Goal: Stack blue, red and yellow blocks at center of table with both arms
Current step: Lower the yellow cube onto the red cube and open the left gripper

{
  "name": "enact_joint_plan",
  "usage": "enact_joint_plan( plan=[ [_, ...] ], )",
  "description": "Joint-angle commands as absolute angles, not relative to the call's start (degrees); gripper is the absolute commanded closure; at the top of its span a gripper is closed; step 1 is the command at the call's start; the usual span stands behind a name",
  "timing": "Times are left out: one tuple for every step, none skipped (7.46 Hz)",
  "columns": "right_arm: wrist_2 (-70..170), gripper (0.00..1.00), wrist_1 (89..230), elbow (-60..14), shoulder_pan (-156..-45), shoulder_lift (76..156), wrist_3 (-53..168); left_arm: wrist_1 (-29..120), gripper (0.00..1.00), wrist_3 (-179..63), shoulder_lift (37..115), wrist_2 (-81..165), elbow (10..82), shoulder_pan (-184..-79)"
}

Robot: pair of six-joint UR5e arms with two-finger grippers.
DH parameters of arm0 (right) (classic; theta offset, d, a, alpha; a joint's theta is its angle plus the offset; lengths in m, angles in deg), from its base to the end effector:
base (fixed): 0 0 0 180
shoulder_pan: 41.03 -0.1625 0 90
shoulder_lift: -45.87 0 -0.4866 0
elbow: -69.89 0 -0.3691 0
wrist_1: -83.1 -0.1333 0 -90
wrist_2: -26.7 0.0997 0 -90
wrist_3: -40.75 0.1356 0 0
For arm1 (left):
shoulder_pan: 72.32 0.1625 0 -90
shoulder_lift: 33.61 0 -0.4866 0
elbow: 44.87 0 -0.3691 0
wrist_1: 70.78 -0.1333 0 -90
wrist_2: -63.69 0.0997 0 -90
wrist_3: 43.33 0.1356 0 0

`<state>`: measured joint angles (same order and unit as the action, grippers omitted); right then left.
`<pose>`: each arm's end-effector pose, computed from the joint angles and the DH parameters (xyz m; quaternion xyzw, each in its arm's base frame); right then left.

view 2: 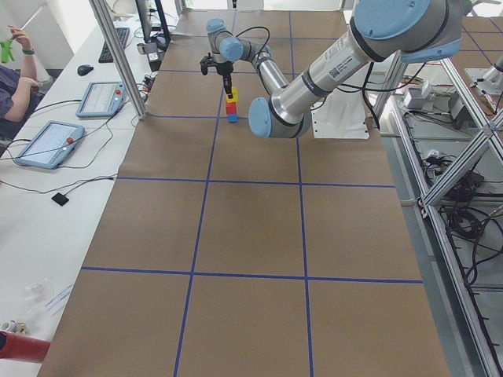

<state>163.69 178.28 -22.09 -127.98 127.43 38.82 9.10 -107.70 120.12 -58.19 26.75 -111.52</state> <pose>0.0052 -0.5432 0.6601 0.0380 -0.3986 -0.0580 0.9145 0.6148 -0.5810 0.1518 -0.0650 0.3860 -0.0257 0.9199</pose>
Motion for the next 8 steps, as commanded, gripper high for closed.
enact_joint_plan(
  plan=[
    [163.72, 0.01, 178.29, -22.04, -127.96, 127.43, 38.82, 10.86, 1.0, -107.67, 120.11, -57.87, 25.27, -111.52],
    [163.72, 0.01, 178.29, -22.04, -127.96, 127.43, 38.82, 11.22, 1.0, -107.67, 120.11, -57.87, 25.0, -111.52],
    [163.72, 0.01, 178.29, -22.04, -127.96, 127.43, 38.82, 11.22, 1.0, -107.67, 120.11, -57.87, 25.0, -111.43],
    [163.72, 0.01, 178.29, -22.04, -128.04, 127.43, 38.82, 11.22, 1.0, -107.67, 120.03, -57.78, 25.09, -111.43],
    [163.72, 0.01, 178.29, -22.04, -127.96, 127.43, 38.82, 11.05, 1.0, -105.58, 120.03, -57.87, 25.26, -111.43],
    [163.72, 0.01, 178.29, -22.04, -127.96, 127.43, 38.82, 11.05, 1.0, -105.12, 119.94, -57.87, 25.26, -111.43],
    [163.72, 0.01, 178.29, -22.04, -127.96, 127.43, 38.82, 11.05, 1.0, -105.12, 119.85, -57.87, 25.26, -111.34],
    [163.72, 0.01, 178.29, -22.04, -127.96, 127.43, 38.82, 11.05, 1.0, -105.12, 119.76, -57.87, 25.26, -111.34]
  ],
)
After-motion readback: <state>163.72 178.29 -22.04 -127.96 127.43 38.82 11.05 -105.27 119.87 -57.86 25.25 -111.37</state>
